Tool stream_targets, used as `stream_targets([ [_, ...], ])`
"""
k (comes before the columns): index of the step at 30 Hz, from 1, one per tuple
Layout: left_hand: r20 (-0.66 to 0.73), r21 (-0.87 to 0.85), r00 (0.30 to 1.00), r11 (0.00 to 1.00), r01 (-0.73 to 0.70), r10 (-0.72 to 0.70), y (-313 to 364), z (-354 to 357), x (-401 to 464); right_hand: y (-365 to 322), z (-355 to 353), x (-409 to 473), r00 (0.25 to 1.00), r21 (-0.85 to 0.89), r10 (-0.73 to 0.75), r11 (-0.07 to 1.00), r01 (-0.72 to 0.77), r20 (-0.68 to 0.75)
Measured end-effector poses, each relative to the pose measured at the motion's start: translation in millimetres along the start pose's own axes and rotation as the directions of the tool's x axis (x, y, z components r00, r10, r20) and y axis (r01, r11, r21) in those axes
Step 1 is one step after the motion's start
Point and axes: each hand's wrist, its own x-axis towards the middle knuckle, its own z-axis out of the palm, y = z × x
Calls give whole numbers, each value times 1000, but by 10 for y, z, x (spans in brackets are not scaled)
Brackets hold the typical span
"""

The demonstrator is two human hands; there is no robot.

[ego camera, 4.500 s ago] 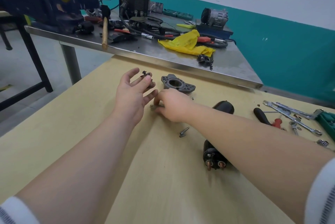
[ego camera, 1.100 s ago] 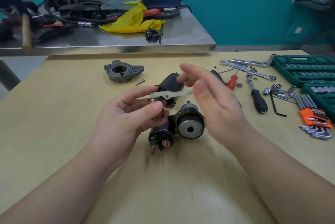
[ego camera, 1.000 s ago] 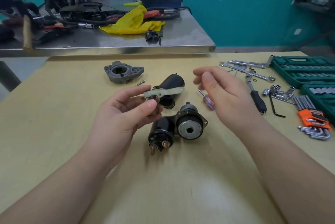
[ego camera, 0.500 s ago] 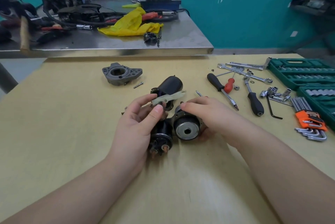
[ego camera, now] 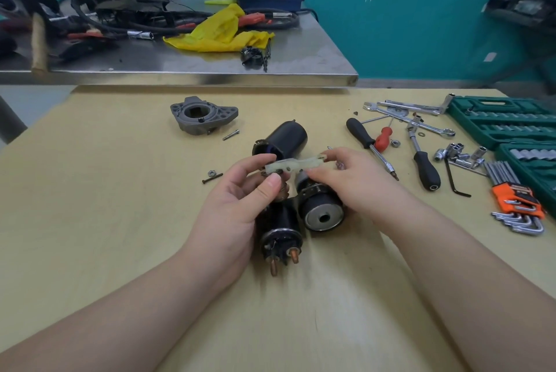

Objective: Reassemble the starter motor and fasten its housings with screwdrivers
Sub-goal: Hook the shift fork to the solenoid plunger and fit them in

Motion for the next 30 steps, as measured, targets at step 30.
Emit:
stream_targets([
  [30, 34, 108, 988, 982, -153, 150, 170, -277, -11, -14, -248, -97, 915, 632, -277, 774, 32, 292],
])
